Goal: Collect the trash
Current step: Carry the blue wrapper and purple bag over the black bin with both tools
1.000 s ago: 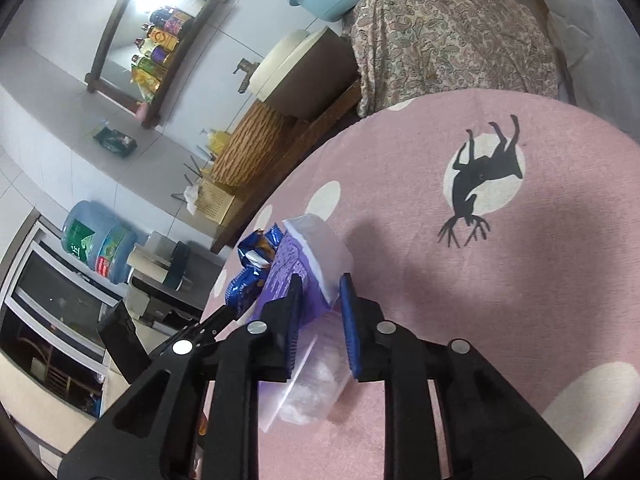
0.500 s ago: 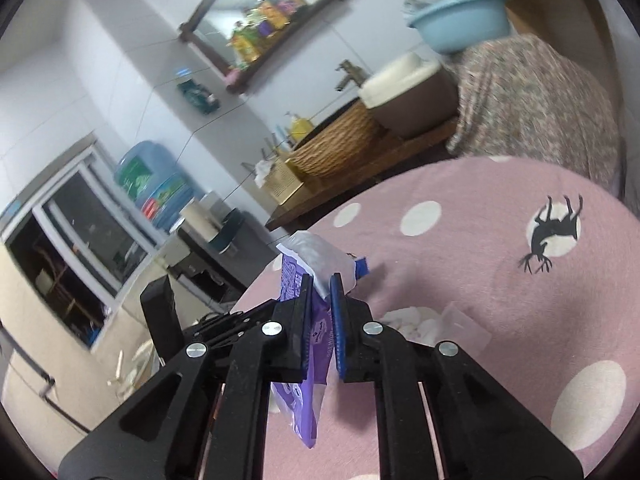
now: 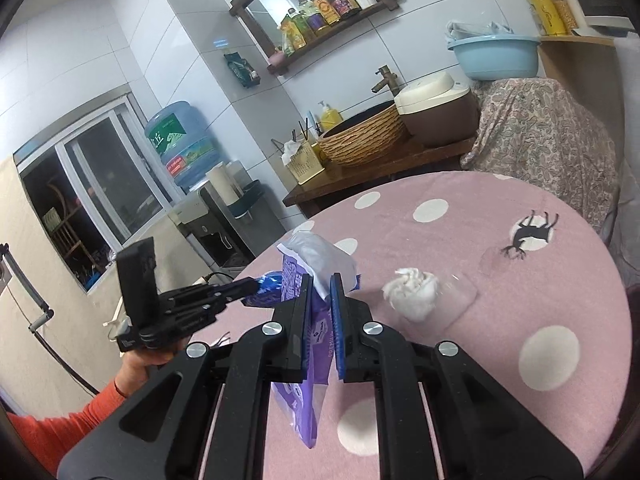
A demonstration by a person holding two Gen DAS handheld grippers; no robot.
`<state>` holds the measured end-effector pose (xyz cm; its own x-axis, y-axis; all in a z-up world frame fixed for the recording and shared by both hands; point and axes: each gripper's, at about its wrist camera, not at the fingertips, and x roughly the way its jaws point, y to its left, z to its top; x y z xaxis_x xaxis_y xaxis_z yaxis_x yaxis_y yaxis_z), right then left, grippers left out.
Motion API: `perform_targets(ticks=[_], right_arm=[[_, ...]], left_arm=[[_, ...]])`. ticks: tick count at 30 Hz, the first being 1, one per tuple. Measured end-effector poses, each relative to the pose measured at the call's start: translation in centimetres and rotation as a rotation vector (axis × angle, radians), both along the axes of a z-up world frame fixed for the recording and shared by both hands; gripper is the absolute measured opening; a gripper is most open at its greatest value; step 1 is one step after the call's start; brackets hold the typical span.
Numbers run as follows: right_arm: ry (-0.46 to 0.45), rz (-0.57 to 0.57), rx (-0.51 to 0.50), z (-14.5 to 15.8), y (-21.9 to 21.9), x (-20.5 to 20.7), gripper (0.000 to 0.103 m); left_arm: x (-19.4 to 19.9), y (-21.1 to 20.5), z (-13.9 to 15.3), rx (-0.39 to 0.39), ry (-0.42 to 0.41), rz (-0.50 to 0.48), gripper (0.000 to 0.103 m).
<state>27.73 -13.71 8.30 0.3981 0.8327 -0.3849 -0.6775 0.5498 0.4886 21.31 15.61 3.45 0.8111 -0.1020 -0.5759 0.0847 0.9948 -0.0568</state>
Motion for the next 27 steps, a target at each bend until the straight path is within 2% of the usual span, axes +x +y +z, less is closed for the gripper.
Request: perform_targets(ticks=[5, 9, 13, 16, 22, 27], right_arm=[[-0.013, -0.046, -0.004, 0.2, -4.3, -1.7, 0.010], [-0.023, -0.111, -0.014, 0.5, -8.3, -2.6, 0.010], [-0.034, -0.194, -0.040, 0.7, -12.6, -3.2, 0.010], [-0.038, -0.269, -0.060, 0.7, -16.1, -3.5, 0.010], [-0.037, -0.443, -0.086, 0.3, -23.5, -3.5, 0.010], [-0.062, -0.613, -0.157, 0.0, -28.8, -3.0, 0.010]], left_arm=[[-1.8, -3.6, 1.3, 0.012, -0.030, -0.084, 0.007], [-1.5, -7.0, 2.0, 0.012, -0.057, -0.152, 0.007], [0.0, -11.0, 2.5, 0.007, -0.079, -0.224, 0.007], [2.1, -14.4, 2.5, -0.023, -0.068, -0.286, 0.007], [5.4, -21.5, 2.5, -0.029, -0.071, -0.376, 0.007], [8.7, -26.9, 2.4, -0.055, -0.037, -0.429, 0.007]])
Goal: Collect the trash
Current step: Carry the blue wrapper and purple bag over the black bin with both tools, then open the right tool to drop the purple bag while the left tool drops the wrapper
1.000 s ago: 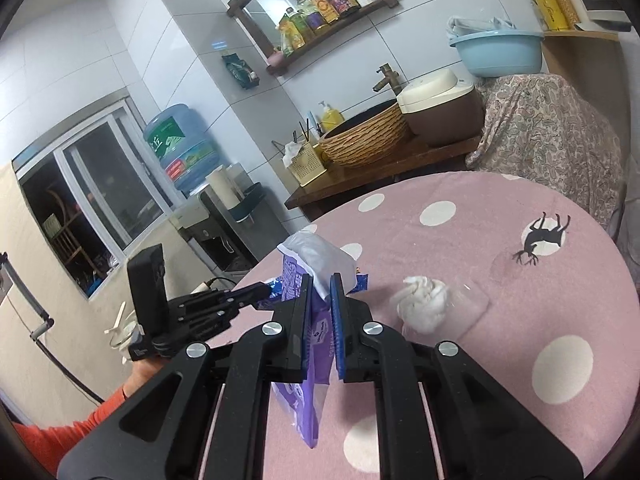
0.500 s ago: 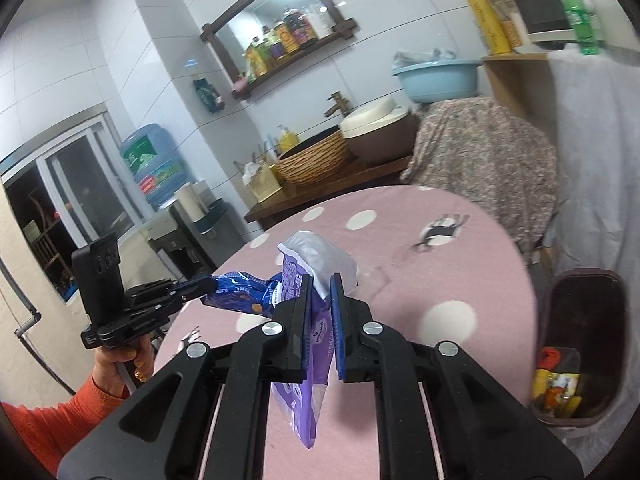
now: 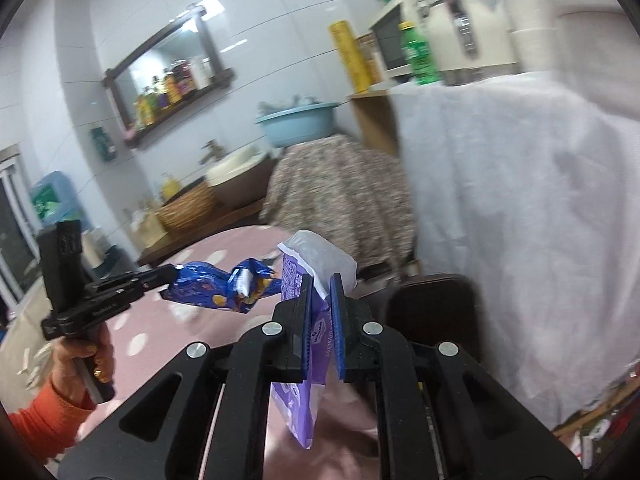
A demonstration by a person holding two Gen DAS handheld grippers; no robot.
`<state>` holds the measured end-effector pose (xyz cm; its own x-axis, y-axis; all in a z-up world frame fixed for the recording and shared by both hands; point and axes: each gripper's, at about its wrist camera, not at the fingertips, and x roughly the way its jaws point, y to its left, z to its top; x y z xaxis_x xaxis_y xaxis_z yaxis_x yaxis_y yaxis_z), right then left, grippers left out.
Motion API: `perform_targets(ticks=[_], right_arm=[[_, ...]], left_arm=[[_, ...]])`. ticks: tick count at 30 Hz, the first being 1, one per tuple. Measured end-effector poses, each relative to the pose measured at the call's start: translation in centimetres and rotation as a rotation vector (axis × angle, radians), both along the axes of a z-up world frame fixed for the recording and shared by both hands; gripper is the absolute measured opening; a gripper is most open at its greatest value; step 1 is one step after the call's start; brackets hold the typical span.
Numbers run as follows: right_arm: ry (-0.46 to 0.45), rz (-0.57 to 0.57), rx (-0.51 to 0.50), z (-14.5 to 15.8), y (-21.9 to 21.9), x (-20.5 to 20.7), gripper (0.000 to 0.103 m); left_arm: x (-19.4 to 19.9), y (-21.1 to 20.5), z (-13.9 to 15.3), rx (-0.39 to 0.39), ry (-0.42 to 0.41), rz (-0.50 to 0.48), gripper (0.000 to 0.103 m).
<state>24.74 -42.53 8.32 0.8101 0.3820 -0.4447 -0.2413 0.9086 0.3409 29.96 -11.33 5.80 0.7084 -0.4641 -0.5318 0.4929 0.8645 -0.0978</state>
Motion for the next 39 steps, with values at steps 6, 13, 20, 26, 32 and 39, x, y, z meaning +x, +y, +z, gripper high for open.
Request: perform_targets(ticks=[6, 13, 20, 26, 32, 39], right_arm=[[0.044, -0.138, -0.042, -2.9, -4.2, 2.4, 0.010], [0.109, -0.198, -0.047, -7.6, -6.0, 5.4, 0.010], [0.132, -0.251, -0.095, -11.3, -5.5, 7.9, 0.010], [0.189, -0.286, -0.113, -15.5, -5.0, 10.6, 0.010], [0.260, -0.314, -0.146, -20.3, -4.6, 13.1, 0.010], [0.301, -0.330, -0.148, -23.4, -4.7, 13.8, 0.035]], left_arm=[[3.2, -5.9, -1.1, 0.051, 0.020, -0.032, 0.007], [6.5, -10.4, -3.7, 0.107, 0.090, -0.038, 0.007], [9.1, -13.3, -6.6, 0.157, 0.148, -0.023, 0.007], [10.7, -14.9, -8.6, 0.179, 0.190, -0.013, 0.007], [12.0, -16.1, -9.9, 0.212, 0.210, -0.004, 0.007], [13.4, -18.0, -11.0, 0.252, 0.226, 0.007, 0.007]])
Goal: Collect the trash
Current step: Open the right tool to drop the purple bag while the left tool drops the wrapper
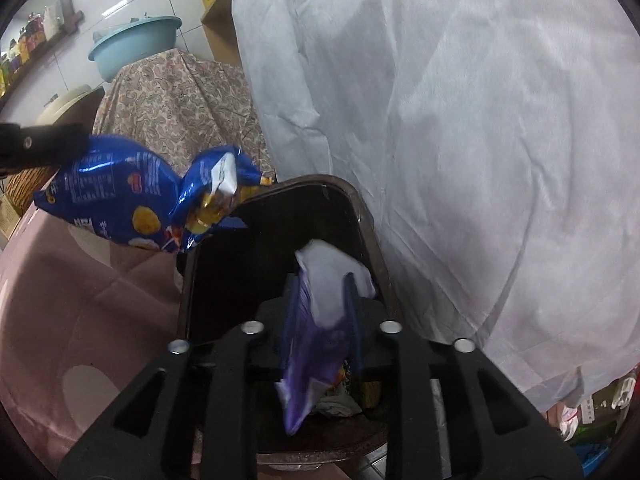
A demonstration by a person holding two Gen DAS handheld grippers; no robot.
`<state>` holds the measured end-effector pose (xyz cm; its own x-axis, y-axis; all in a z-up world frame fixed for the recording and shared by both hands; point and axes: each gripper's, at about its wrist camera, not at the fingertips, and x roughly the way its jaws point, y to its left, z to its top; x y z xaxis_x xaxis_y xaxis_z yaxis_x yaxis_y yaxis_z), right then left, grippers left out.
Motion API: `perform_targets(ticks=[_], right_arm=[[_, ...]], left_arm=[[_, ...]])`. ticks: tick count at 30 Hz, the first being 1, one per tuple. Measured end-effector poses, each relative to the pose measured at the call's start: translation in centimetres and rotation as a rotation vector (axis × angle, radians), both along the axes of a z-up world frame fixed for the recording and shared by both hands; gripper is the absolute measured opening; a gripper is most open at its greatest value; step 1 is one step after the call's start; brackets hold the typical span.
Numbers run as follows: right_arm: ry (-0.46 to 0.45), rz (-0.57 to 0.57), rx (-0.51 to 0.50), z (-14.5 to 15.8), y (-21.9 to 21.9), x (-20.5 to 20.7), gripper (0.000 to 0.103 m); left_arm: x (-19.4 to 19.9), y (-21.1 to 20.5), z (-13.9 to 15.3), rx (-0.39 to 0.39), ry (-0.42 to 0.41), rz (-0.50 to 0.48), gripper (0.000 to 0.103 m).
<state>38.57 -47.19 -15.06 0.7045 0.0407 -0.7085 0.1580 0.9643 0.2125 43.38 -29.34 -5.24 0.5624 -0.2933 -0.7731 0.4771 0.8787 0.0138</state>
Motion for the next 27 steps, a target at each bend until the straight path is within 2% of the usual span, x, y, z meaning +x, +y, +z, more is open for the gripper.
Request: perform_targets(ticks=[1, 2, 7, 13, 18, 27], right_arm=[[-0.005, -0.007, 0.002, -0.1, -0.1, -0.2, 0.045], [-0.012, -0.015, 0.004, -0.2, -0.2, -0.5, 0.052], [-0.014, -0.018, 0.037, -0.3, -0.6, -1.6, 0.053], [-0.008, -0.027, 0.044, -0.2, -1.2, -3.5, 0.063], [-0.003, -0.039, 0.025, -0.3, -1.5, -4.8, 0.065], [-0.004, -0.035, -0.031, -0.7, -1.7, -7.6, 0.080]], left_arm=[[0.2, -0.3, -0.2, 0.006, 0.007, 0.001, 0.007], [0.4, -0.6, -0.3, 0.010, 0.012, 0.003, 0.007], [1.3, -2.0, -1.5, 0.028, 0.057, 0.026, 0.007], [2.7, -3.6, -4.2, 0.064, 0.136, 0.065, 0.007], [3.3, -4.5, -6.2, 0.065, 0.198, 0.092, 0.007], [3.2, -5.6, -8.2, 0.081, 0.237, 0.085, 0.008]])
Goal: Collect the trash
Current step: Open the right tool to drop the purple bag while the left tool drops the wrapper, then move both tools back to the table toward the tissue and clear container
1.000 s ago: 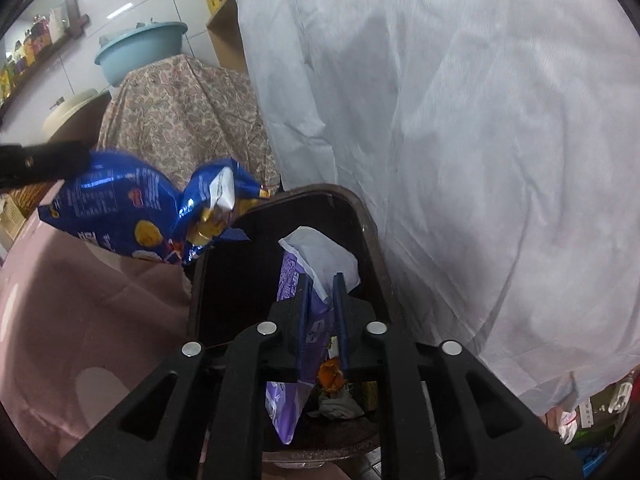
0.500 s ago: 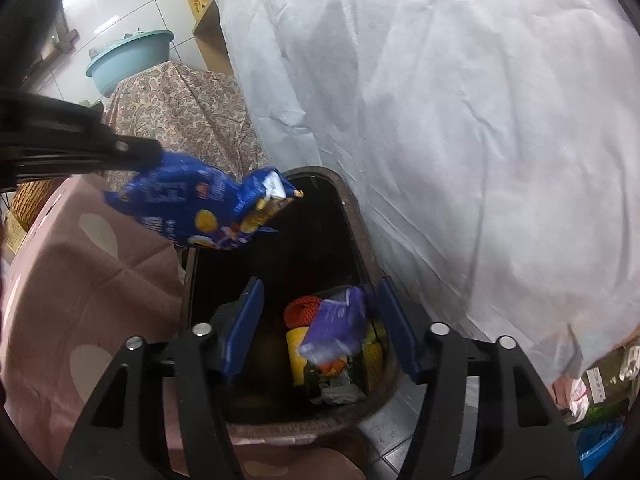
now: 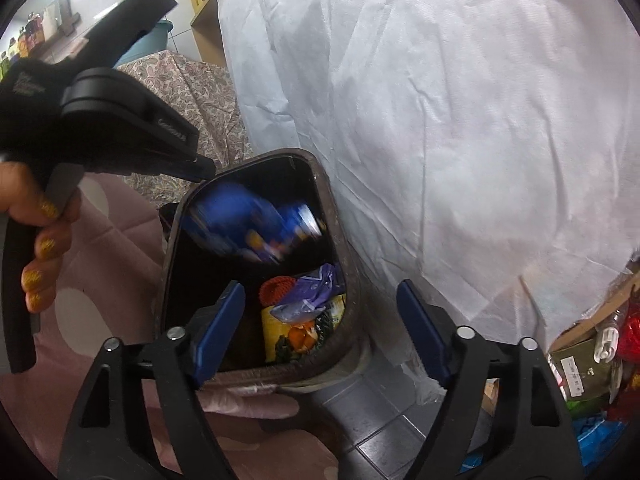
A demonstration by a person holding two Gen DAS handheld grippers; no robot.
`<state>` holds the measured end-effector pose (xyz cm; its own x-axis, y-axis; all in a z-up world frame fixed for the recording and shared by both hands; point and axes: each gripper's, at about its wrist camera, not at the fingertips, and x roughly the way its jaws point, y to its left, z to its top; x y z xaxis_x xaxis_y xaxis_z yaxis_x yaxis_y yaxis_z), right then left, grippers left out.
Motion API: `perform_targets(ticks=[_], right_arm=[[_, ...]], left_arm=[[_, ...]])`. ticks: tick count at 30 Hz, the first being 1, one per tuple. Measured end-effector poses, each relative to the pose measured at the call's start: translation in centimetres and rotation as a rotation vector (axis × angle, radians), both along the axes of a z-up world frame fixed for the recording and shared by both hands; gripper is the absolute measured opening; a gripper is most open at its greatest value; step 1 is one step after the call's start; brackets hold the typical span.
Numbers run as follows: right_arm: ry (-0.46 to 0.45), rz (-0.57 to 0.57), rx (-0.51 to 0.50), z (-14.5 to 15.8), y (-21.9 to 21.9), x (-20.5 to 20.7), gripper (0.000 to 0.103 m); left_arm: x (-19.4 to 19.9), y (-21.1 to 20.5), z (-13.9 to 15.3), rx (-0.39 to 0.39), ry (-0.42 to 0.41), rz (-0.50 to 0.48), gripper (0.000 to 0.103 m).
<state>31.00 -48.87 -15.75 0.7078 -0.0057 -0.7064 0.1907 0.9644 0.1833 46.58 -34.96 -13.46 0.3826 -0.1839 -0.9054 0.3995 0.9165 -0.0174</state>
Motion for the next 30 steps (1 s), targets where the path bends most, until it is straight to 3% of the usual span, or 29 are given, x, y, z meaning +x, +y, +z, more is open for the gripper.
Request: perform_targets(ticks=[4, 9, 13, 21, 30], right_arm=[[-0.003, -0.003, 0.008, -0.1, -0.1, -0.6, 0.081], [-0.004, -0.003, 0.011, -0.1, 0.0, -1.5, 0.081], [-0.008, -0.006, 0.011, 0.2, 0.1, -2.3, 0.083], [-0.031, 0.007, -0.011, 2.1, 0.5, -4.4, 0.086], [-0.107, 0.097, -0.011, 6.3, 3.4, -6.9, 0.093]], left_arm=[[-0.2, -0.1, 0.0, -0.015, 0.018, -0.011, 0.011], [-1.3, -0.3, 0.8, -0.026, -0.028, -0.037, 0.043], [-2.5, -0.3, 1.8, -0.024, -0.076, -0.072, 0.047], [-5.6, 2.2, 5.3, -0.145, -0.111, -0.100, 0.060], [-12.0, 9.9, 9.9, -0.191, -0.280, -0.149, 0.081]])
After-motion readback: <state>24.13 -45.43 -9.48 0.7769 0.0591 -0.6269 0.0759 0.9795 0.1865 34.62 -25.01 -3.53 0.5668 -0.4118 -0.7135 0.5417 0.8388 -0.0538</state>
